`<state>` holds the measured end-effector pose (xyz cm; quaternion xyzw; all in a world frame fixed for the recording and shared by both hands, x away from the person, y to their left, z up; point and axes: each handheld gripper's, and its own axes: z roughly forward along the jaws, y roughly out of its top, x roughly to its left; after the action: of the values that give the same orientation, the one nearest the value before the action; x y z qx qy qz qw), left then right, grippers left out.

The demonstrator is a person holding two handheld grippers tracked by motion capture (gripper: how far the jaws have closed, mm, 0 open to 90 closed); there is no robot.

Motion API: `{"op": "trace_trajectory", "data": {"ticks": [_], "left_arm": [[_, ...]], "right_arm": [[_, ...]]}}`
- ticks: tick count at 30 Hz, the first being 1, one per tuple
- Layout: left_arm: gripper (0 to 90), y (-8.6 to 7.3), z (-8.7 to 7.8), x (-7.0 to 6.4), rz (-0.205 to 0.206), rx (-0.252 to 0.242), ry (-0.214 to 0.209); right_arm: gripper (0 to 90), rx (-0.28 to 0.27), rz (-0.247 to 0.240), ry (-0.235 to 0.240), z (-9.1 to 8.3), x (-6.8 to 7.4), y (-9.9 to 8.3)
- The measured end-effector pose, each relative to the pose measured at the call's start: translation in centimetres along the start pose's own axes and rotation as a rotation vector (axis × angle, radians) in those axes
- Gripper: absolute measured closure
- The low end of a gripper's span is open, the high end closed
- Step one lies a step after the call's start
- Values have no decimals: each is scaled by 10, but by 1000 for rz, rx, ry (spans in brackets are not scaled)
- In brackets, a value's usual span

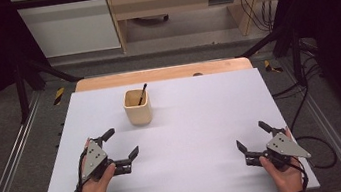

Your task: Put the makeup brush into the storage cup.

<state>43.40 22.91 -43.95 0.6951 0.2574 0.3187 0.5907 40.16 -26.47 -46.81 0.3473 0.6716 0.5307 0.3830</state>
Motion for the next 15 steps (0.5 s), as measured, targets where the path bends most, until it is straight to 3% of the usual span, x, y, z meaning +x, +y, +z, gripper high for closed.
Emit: {"op": "trace_trajectory", "data": {"ticks": [15], "left_arm": [[13,-8,-26,10,-19,-44,46]], "right_arm": [[43,1,1,0,0,0,0]]}}
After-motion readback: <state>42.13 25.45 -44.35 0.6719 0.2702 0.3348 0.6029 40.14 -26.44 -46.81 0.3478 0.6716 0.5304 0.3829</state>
